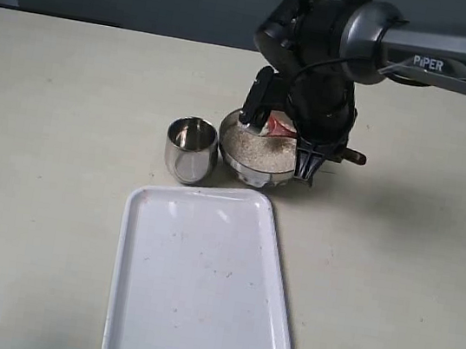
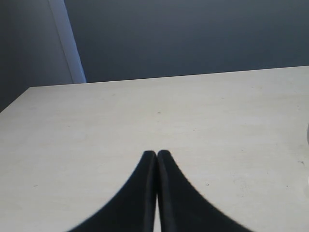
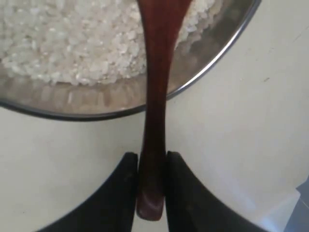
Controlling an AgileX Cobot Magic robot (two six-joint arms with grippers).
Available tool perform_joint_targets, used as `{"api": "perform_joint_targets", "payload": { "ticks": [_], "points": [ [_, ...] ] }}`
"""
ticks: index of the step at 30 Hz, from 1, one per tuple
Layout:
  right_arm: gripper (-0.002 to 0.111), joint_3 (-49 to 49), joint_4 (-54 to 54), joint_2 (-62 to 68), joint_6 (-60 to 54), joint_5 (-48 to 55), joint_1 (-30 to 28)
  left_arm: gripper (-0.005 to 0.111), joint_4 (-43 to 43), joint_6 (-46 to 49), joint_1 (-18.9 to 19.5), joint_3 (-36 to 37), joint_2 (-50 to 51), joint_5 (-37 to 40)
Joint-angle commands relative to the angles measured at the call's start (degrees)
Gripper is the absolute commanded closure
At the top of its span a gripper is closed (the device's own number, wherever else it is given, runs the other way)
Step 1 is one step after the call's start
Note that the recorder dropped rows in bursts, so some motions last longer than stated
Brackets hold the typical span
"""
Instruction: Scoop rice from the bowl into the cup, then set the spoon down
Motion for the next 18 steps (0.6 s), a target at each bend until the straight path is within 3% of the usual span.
{"api": "perform_joint_targets", "payload": {
  "ticks": [1,18],
  "points": [
    [0.108,-0.32,0.21,-0.78,0.2,0.03,-0.3,0.106,0.07,-0.16,-0.17,-0.14,-0.25,-0.78],
    [0.108,-2.02,4.47,-3.45,0.3,0.03,1.55,0.106,0.07,-0.16,-0.17,-0.14,-0.25,-0.78]
  ]
}}
